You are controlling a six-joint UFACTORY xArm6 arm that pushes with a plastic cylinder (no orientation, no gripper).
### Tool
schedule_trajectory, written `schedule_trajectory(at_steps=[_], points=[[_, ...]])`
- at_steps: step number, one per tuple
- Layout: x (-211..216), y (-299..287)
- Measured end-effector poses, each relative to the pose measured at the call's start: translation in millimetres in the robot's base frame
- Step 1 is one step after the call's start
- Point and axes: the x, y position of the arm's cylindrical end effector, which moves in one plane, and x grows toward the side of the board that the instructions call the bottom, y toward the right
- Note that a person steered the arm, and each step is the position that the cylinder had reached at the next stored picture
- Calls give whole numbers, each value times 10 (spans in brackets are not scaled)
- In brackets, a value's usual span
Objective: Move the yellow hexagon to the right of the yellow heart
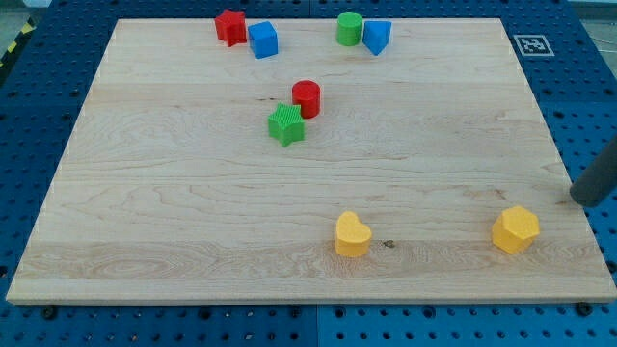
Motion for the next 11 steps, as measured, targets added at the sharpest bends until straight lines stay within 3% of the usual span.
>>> schedule_trajectory(at_steps=[2,11], points=[[301,-14],[614,-1466]])
